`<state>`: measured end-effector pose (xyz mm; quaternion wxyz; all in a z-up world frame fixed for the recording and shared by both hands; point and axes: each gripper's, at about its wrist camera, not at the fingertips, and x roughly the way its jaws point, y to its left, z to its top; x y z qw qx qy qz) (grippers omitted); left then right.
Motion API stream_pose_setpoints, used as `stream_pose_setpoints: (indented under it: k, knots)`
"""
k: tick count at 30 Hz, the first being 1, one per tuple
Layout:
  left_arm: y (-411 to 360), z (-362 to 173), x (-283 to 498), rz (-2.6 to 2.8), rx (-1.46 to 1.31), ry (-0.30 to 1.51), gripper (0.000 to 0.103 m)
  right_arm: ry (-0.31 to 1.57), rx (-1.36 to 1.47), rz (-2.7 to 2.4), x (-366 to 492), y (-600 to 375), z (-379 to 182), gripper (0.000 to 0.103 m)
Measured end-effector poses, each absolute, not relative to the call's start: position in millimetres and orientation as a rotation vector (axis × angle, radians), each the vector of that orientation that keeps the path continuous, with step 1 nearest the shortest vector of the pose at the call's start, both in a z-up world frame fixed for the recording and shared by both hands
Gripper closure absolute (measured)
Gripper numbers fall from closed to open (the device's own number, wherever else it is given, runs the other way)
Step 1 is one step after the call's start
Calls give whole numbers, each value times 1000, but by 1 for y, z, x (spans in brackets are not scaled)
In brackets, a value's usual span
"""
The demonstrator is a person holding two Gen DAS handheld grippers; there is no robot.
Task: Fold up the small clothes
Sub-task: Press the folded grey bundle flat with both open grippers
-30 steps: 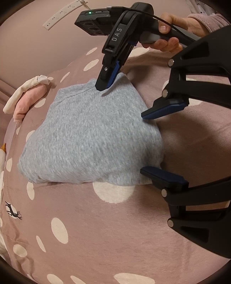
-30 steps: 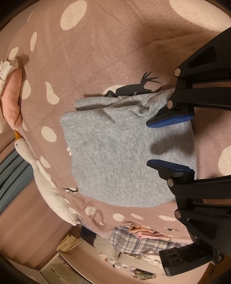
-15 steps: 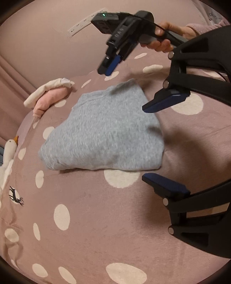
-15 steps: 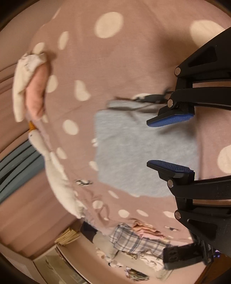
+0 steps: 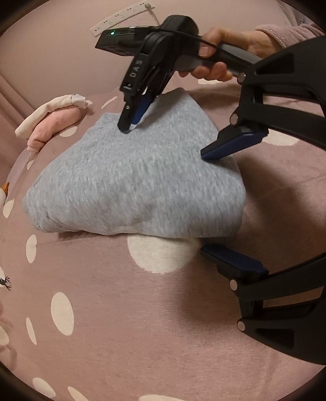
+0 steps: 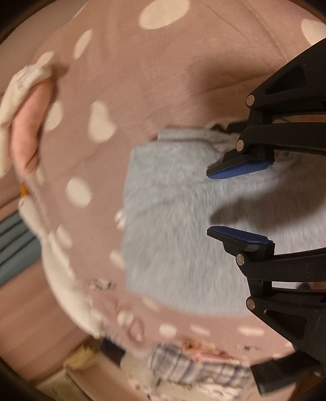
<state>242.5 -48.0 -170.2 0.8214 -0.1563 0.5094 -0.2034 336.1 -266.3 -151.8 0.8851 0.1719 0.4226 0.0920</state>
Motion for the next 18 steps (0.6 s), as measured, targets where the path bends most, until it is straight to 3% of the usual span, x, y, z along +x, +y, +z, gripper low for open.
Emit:
stream_pose_setpoints:
  k: [9,18]
  knots:
    - [-45,-164,237,-416,-360,1092,33,924,361,200,341,-268,-143,65]
    - [-46,-129,218,-368,-259,949,33,805,214,223,294,-258,-125,64]
